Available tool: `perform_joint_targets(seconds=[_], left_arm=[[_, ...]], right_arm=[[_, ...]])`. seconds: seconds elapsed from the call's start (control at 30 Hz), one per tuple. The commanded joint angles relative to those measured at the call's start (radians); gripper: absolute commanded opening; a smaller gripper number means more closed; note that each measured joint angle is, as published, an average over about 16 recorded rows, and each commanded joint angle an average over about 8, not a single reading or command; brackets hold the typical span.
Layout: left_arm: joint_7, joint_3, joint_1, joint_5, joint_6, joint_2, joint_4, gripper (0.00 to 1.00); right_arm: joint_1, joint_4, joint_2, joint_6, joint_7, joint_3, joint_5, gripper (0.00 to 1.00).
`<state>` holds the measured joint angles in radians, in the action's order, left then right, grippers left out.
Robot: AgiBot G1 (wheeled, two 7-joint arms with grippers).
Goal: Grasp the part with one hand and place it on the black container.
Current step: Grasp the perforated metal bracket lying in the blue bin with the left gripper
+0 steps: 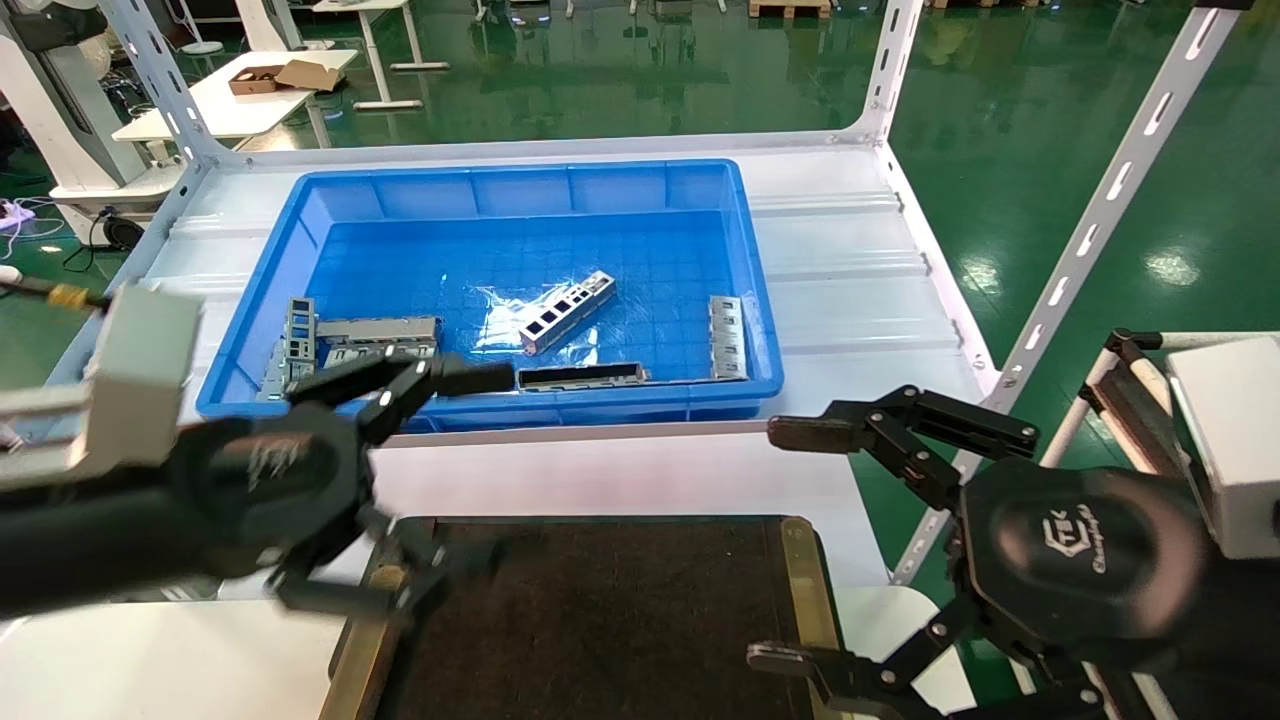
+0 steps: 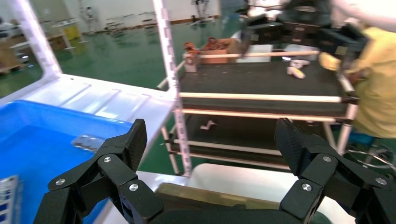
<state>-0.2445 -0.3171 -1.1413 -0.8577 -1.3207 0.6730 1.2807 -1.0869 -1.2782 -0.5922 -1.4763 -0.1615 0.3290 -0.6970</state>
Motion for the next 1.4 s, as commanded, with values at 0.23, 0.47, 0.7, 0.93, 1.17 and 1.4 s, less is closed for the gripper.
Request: perform_joint_targets(seconds=[0.23, 0.47, 0.7, 0.93, 1.17, 1.4], left_arm=[[-0.032, -0.043, -0.073, -0.112, 0.140, 0.093, -0.037, 1.00], [-0.051, -0.100, -0.162, -0.220, 0.248, 0.217, -0.154, 1.00], [-0.048, -0.152, -0.256, -0.319, 0.348, 0.349, -0.337, 1.00], [-0.002, -0.188, -0.343, -0.396, 0.462, 0.492, -0.576, 1.00], [0.085, -0.205, -0.427, -0.444, 0.573, 0.625, -0.832, 1.00], [0.139, -0.221, -0.476, -0.433, 0.647, 0.687, -0.992, 1.00]], right_arm=[[0.000, 0.000, 0.000, 0.000, 0.000, 0.000, 0.000, 1.00], [0.000, 0.000, 0.000, 0.000, 0.000, 0.000, 0.000, 1.00], [0.000, 0.000, 0.000, 0.000, 0.000, 0.001, 0.000, 1.00], [0.000, 0.000, 0.000, 0.000, 0.000, 0.001, 0.001, 1.00], [0.000, 0.000, 0.000, 0.000, 0.000, 0.001, 0.001, 1.00], [0.000, 0.000, 0.000, 0.000, 0.001, 0.001, 0.001, 1.00]])
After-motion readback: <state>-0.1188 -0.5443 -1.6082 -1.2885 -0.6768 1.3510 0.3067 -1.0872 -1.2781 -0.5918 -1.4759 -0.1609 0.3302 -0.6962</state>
